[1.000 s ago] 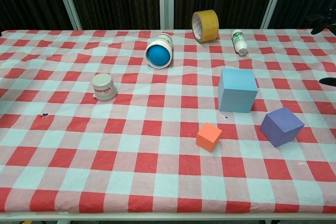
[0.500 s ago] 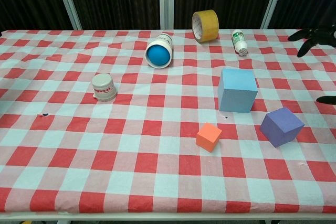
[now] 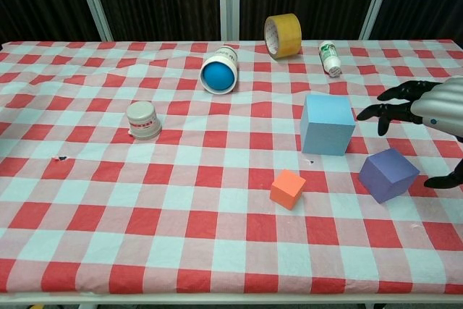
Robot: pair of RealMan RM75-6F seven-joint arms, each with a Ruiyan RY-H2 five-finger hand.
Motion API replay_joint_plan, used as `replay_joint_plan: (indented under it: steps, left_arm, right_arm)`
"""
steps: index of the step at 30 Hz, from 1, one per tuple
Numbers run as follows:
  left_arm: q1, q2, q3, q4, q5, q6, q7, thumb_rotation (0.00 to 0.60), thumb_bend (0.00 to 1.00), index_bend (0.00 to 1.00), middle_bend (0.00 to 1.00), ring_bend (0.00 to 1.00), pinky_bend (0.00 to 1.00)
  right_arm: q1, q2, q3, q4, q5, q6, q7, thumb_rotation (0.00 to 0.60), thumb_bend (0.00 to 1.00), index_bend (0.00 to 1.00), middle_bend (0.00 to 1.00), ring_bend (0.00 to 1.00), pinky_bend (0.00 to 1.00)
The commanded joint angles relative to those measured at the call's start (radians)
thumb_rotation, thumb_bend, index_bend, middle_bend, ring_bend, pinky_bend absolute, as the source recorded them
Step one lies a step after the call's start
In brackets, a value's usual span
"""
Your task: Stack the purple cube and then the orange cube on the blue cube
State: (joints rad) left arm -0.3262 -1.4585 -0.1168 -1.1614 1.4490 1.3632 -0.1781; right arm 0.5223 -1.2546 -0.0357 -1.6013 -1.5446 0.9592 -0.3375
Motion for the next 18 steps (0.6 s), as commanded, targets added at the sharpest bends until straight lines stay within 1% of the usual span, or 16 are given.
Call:
replay_joint_plan:
  steps: [1,5,10,18]
  left_arm:
    - [0.0,-0.001,0.0,0.001,0.0,-0.001,-0.001,0.6,0.11,0.28,0.24,0.16,0.29]
    - [0.0,-0.001,-0.001,0.004,-0.002,-0.003,-0.003,0.6,0.11,0.28,0.24,0.16,0.29]
    - [0.0,-0.002,0.0,0.008,-0.003,-0.005,-0.006,0.6,0.11,0.28,0.24,0.16,0.29]
    - [-0.001,-0.005,0.001,0.011,-0.001,-0.004,-0.008,0.6,0.11,0.28,0.24,0.16,0.29]
  right_arm:
    - [0.01,-0.012,-0.006,0.019,-0.012,-0.011,0.007,0.6,0.07,0.11,0.28,0.02,0.0]
    - [0.016,-0.028,-0.008,0.036,-0.018,-0.014,0.015,0.6,0.08,0.11,0.3,0.04,0.0]
    - [0.013,-0.045,-0.014,0.057,-0.022,-0.008,0.017,0.6,0.09,0.11,0.37,0.09,0.0]
    - [0.012,-0.068,-0.018,0.08,-0.023,-0.004,0.016,0.6,0.12,0.11,0.42,0.13,0.0]
